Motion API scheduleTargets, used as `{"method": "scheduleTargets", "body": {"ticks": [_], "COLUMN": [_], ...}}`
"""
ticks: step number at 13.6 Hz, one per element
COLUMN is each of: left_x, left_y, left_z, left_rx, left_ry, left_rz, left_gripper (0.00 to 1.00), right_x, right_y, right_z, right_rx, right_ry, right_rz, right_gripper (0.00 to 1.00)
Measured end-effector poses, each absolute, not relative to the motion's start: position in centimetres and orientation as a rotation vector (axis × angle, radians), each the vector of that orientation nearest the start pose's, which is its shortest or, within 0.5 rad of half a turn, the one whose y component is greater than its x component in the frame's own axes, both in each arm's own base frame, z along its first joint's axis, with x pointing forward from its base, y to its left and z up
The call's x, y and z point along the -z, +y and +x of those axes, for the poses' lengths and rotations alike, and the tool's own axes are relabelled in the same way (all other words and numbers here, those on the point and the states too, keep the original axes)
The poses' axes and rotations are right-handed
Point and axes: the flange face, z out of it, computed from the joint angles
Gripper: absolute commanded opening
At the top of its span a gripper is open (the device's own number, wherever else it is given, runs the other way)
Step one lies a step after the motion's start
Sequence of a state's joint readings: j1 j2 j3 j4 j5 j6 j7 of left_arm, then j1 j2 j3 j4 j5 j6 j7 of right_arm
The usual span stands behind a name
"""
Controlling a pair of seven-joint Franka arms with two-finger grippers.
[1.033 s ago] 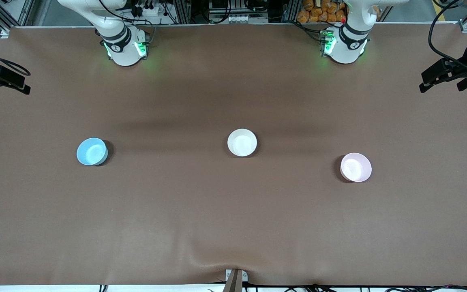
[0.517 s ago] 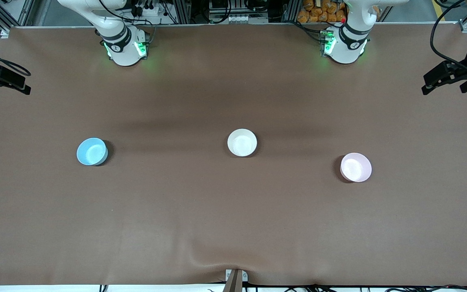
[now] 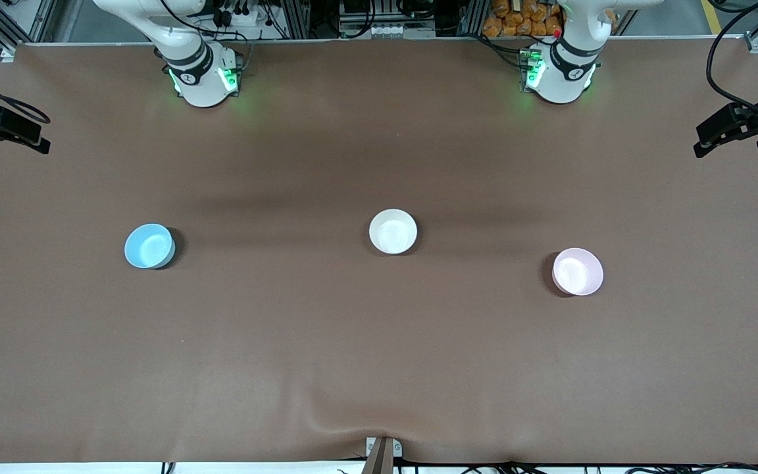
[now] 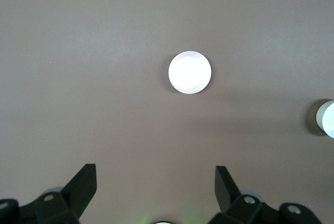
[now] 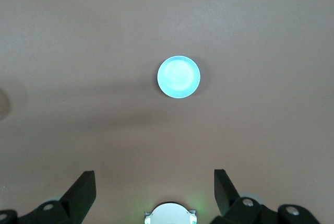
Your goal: Stack pink and blue bowls on white bowl
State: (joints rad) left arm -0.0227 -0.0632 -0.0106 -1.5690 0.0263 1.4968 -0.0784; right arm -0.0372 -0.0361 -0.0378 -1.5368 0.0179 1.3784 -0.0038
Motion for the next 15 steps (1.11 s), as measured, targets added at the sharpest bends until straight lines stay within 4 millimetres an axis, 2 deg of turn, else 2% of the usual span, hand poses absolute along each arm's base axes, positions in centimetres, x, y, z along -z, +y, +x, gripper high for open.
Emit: {"method": "scheduleTargets", "body": {"ticks": [15], "left_x": [-64.49], "left_y": [-2.28], "left_z": [52.82], "left_rx": [-0.036], "left_ry": [-0.048], "left_rz": [-3.112], "left_gripper": [1.00], "right_x": [-64.41], "right_y": [-3.52], "right_z": [52.16], "right_rx": [-0.188], "right_ry": [0.100], "right_rz": [-3.111], "right_gripper": [1.00]}}
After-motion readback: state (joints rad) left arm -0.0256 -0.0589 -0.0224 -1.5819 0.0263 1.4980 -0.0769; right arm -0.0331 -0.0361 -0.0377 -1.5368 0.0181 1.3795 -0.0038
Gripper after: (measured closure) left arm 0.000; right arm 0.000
